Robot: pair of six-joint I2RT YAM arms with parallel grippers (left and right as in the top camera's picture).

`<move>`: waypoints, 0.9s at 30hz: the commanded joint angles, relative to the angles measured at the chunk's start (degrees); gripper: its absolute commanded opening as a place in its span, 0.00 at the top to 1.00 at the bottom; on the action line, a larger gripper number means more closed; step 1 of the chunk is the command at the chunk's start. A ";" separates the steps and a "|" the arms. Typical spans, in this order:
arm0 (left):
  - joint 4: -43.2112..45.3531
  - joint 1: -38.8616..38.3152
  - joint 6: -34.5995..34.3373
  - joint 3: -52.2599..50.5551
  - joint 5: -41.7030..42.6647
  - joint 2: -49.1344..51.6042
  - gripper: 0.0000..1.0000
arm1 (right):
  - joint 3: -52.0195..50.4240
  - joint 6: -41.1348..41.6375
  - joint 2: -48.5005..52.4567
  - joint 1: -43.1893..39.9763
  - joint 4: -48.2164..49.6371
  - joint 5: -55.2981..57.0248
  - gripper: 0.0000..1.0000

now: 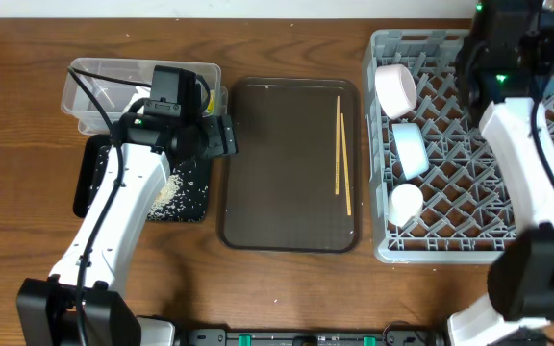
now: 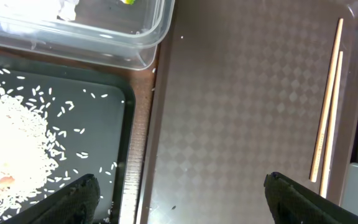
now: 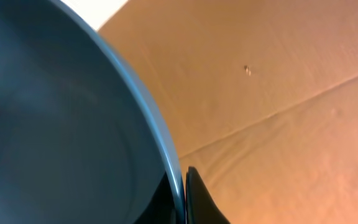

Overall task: Sort waste into correct bins and load items into the dishwasher rack
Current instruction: 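Lift the blue plate and carry it into the rack, then lower the blue plate upright into the rack and release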

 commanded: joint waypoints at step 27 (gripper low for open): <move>0.02 0.15 0.33 -0.15 -0.74 -0.96 0.12 | 0.37 -11.82 11.08 2.25 -5.79 -12.72 0.97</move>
